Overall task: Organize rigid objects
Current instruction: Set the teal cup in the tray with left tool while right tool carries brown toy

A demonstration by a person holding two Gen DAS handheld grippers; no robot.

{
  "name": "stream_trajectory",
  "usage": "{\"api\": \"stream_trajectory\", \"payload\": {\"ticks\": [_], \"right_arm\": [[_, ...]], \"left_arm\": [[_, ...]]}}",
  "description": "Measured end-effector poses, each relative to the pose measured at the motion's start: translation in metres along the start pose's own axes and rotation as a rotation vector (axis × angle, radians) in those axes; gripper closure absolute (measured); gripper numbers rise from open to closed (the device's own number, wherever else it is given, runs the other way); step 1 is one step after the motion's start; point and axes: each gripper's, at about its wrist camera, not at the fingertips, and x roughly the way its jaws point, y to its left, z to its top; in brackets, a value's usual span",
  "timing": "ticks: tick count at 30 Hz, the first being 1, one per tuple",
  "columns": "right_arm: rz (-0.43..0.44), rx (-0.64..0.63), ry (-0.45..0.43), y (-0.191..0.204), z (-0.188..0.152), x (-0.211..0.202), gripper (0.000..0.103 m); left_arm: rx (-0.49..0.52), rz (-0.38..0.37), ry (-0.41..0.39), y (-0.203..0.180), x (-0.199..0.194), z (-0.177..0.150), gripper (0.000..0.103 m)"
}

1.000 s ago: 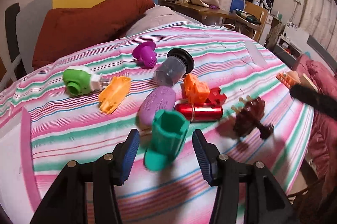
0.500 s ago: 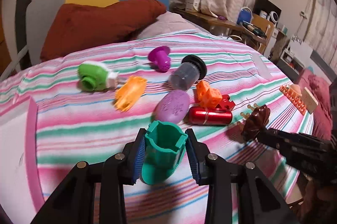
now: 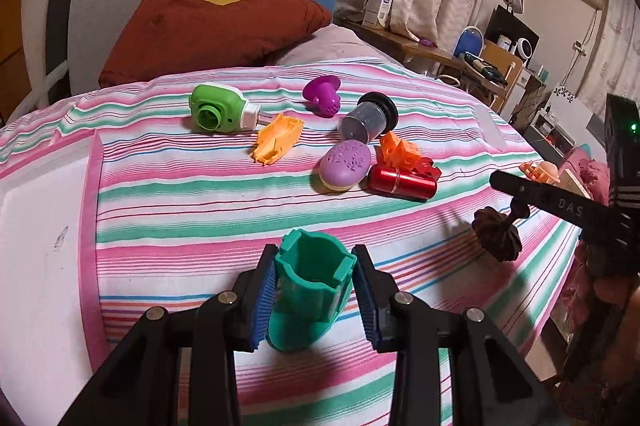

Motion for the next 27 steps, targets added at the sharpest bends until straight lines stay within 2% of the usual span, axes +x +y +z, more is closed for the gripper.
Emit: {"api": "stream_trajectory", "payload": {"ticks": [1, 2, 4, 5, 9, 11, 12, 13, 15, 16, 23, 27], "right_arm": [[0.017, 0.023, 0.010, -0.003, -0.001, -0.002, 0.078], [0.015, 0.036, 0.019, -0.005, -0.002, -0.004, 0.060], [-0.001, 0.027, 0.004, -0.004, -0.005, -0.011, 0.045], [-0.013, 0.008, -0.009, -0.001, -0.007, -0.017, 0.044], [-0.041, -0.059, 0.007, 0.010, -0.013, -0.015, 0.045], [-0.068, -0.116, 0.034, 0.017, -0.018, -0.006, 0.058], [-0.079, -0.125, 0.037, 0.016, -0.021, -0.003, 0.060], [-0.080, -0.120, 0.037, 0.015, -0.022, -0.001, 0.063], [-0.082, -0.096, 0.019, 0.009, -0.023, 0.000, 0.077], [-0.080, -0.090, 0.017, 0.007, -0.022, 0.001, 0.079], [-0.051, -0.067, 0.003, 0.011, -0.022, -0.004, 0.079], [-0.023, -0.096, -0.015, 0.025, -0.021, -0.011, 0.079]], "left_arm": [[-0.002, -0.001, 0.000, 0.001, 0.000, -0.001, 0.067], [-0.009, -0.001, -0.002, 0.002, -0.001, -0.001, 0.067], [-0.017, -0.004, -0.001, 0.005, -0.001, -0.002, 0.067], [-0.017, -0.003, -0.002, 0.005, -0.001, -0.002, 0.067], [-0.018, -0.008, -0.003, 0.007, -0.002, -0.004, 0.067], [-0.019, -0.011, -0.003, 0.007, -0.003, -0.003, 0.067], [-0.023, -0.013, -0.002, 0.009, -0.004, -0.003, 0.067], [-0.029, -0.014, -0.004, 0.010, -0.005, -0.004, 0.067], [-0.052, -0.018, -0.010, 0.016, -0.008, -0.004, 0.067], [-0.062, -0.016, -0.013, 0.019, -0.010, -0.003, 0.067], [-0.101, -0.028, -0.055, 0.034, -0.034, 0.000, 0.067], [-0.116, -0.028, -0.080, 0.043, -0.049, 0.006, 0.067]]}}
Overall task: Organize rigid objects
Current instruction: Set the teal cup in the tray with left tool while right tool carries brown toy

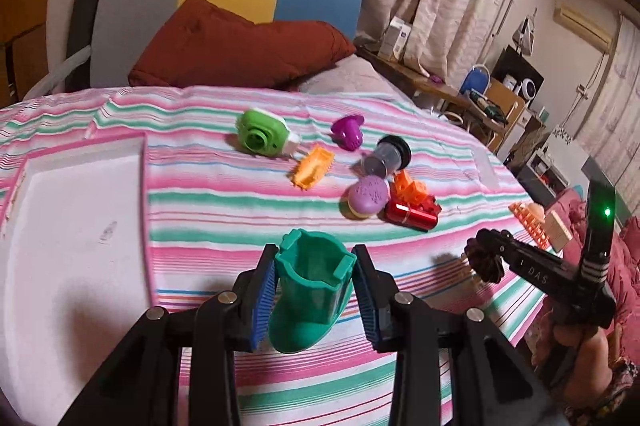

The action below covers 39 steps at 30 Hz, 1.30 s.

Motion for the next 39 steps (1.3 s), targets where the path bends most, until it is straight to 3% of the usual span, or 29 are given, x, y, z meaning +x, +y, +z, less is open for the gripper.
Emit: {"api": "stream_trajectory", "payload": {"ticks": [6, 16, 23, 28, 35, 39], "right_arm": [[0.080, -0.034, -0.001, 0.026, -0.001, -0.006, 0.079], [0.197, -0.107, 0.011, 0.084, -0.006, -0.009, 0.079], [0.261, -0.086, 0.003, 0.116, 0.001, -0.008, 0.079], [0.301, -0.099, 0.006, 0.142, 0.008, -0.006, 0.079], [0.345, -0.126, 0.022, 0.177, 0.014, 0.003, 0.079], [0.366, -0.142, 0.033, 0.193, 0.015, 0.008, 0.079]], "left_arm": [[-0.026, 0.056, -0.040, 0.030, -0.022, 0.011, 0.067], [-0.127, 0.247, -0.072, 0.126, -0.042, 0.028, 0.067], [-0.209, 0.350, -0.038, 0.191, -0.027, 0.048, 0.067], [-0.303, 0.365, 0.009, 0.230, -0.006, 0.053, 0.067], [-0.343, 0.389, 0.009, 0.258, 0.007, 0.064, 0.067], [-0.333, 0.450, 0.001, 0.268, 0.012, 0.070, 0.065]]}}
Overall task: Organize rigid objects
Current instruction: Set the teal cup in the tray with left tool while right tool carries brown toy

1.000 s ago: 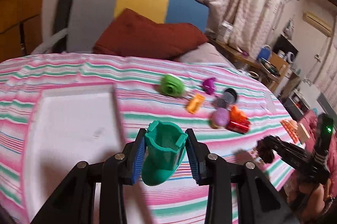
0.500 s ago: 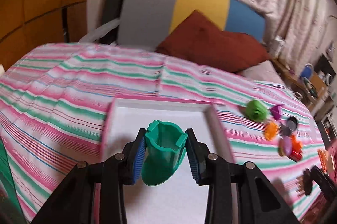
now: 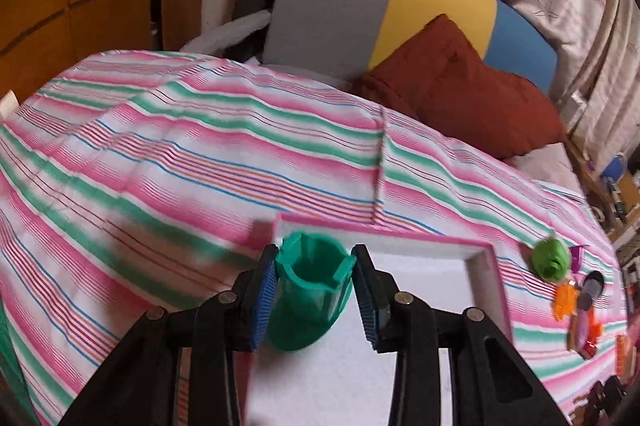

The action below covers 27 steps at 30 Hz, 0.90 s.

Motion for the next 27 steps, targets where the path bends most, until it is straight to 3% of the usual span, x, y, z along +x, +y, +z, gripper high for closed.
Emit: {"api": "stream_trajectory", "payload": {"ticks": [3, 12, 18, 27], "right_arm": [[0.016, -0.008, 0.009, 0.008, 0.001, 0.006, 0.079], [0.061, -0.004, 0.022, 0.022, 0.003, 0.017, 0.079], [0.102, -0.016, 0.041, 0.036, 0.010, 0.028, 0.079], [0.184, -0.049, 0.122, 0.070, 0.027, 0.067, 0.079]], "left_arm": [[0.000, 0.021, -0.025, 0.001, -0.005, 0.003, 0.058], [0.020, -0.025, -0.158, 0.007, -0.059, -0.013, 0.056], [-0.035, -0.128, -0.117, 0.016, -0.081, -0.051, 0.056], [0.031, -0.127, -0.055, 0.004, -0.089, -0.093, 0.056]]}}
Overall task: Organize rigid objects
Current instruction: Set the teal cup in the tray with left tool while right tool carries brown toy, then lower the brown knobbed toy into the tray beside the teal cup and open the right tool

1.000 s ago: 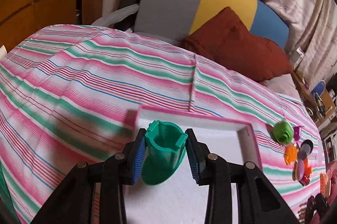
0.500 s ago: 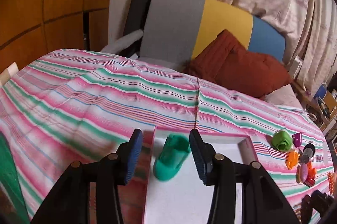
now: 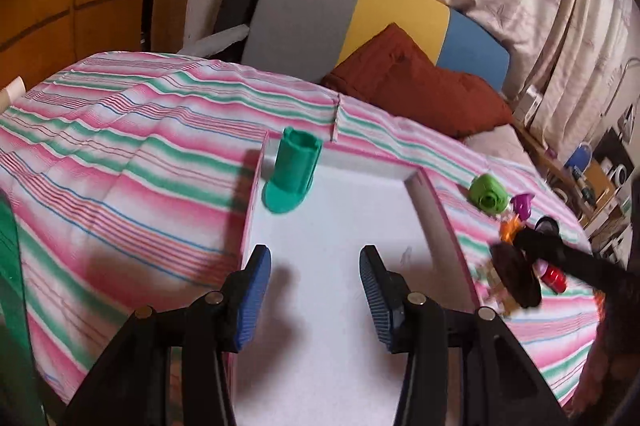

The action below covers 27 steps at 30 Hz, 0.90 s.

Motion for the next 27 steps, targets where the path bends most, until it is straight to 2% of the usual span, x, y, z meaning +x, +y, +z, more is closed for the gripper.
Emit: {"api": "stream_trajectory", "payload": {"ticks": [4, 10, 13, 16, 18, 27], "right_arm": [[0.039, -0.037, 0.034, 0.014, 0.015, 0.028, 0.079], [0.019, -0.096, 0.068, 0.029, 0.036, 0.071, 0.079], [0.040, -0.051, 0.119, 0.030, 0.047, 0.100, 0.079], [0.023, -0.040, 0.139, 0.031, 0.054, 0.121, 0.079], [-0.011, -0.058, 0.141, 0.033, 0.059, 0.134, 0.079], [-0.047, -0.049, 0.114, 0.030, 0.075, 0.157, 0.076]], "left_arm": [[-0.005, -0.002, 0.018, 0.001, -0.004, -0.012, 0.056], [0.020, 0.001, 0.031, 0.001, -0.008, -0.027, 0.057], [0.021, 0.004, 0.028, 0.004, -0.010, -0.028, 0.057], [0.008, -0.002, 0.032, 0.005, -0.011, -0.027, 0.057], [0.006, -0.005, 0.027, 0.007, -0.014, -0.027, 0.057], [-0.006, -0.008, 0.037, 0.007, -0.013, -0.029, 0.057]]}}
